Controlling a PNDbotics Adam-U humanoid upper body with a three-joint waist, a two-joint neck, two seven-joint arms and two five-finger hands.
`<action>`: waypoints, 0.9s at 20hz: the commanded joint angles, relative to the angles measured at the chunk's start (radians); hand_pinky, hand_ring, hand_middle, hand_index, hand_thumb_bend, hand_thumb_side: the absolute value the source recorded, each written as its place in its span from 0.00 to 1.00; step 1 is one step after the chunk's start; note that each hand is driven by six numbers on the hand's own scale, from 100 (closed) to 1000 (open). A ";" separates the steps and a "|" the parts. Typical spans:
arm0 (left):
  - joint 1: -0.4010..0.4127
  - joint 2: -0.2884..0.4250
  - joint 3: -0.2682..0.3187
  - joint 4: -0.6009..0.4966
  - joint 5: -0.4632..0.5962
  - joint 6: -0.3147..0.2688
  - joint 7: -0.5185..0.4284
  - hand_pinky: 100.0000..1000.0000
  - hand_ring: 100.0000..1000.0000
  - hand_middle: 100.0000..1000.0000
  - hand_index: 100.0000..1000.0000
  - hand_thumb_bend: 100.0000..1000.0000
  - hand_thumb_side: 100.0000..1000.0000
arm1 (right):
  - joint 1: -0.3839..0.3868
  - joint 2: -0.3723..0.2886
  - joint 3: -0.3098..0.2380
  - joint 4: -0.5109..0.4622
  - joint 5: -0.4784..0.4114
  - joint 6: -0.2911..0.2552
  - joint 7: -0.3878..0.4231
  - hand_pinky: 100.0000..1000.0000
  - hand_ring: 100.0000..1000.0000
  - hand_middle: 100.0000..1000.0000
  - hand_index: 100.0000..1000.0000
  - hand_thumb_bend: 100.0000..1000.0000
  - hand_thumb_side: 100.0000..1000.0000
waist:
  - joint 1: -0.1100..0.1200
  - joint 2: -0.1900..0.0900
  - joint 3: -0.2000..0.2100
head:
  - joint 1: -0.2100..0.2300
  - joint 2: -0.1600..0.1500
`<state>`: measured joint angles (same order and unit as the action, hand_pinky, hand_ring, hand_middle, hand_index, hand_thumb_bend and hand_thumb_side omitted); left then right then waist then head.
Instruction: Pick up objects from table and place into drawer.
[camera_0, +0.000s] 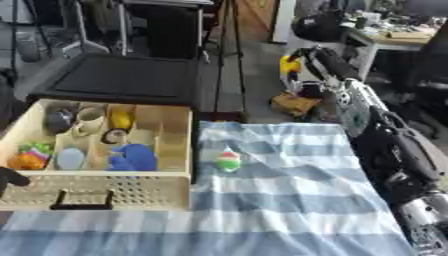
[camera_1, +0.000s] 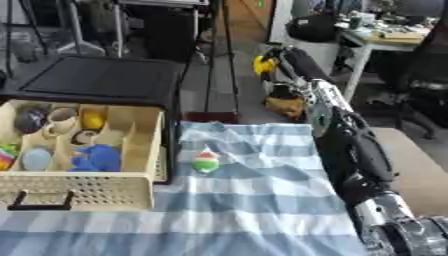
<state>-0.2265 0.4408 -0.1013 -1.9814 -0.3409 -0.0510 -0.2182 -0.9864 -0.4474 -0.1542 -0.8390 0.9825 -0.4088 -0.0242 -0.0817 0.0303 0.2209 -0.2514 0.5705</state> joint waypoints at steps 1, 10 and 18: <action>-0.006 0.024 0.009 -0.019 -0.003 0.004 -0.001 0.11 0.00 0.00 0.56 0.16 1.00 | -0.031 -0.017 0.051 -0.072 -0.074 -0.061 0.025 0.00 0.00 0.00 0.06 0.00 0.00 | 0.005 -0.013 0.002 | 0.002 0.008; -0.008 0.022 0.009 -0.019 -0.002 0.005 -0.005 0.11 0.00 0.00 0.56 0.17 1.00 | -0.037 0.059 0.224 -0.184 -0.269 -0.241 0.127 0.00 0.00 0.00 0.08 0.00 0.00 | 0.009 -0.016 0.010 | -0.006 0.007; -0.007 0.018 0.010 -0.019 0.001 0.003 -0.006 0.11 0.00 0.00 0.56 0.17 1.00 | -0.057 0.165 0.321 -0.231 -0.384 -0.320 0.254 0.00 0.00 0.00 0.08 0.00 0.02 | 0.018 -0.018 0.012 | -0.010 0.008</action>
<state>-0.2261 0.4408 -0.1013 -1.9814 -0.3427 -0.0475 -0.2230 -1.0136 -0.2840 0.1585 -1.0424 0.6222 -0.7191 0.2108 -0.0734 0.0250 0.2330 -0.2578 0.5706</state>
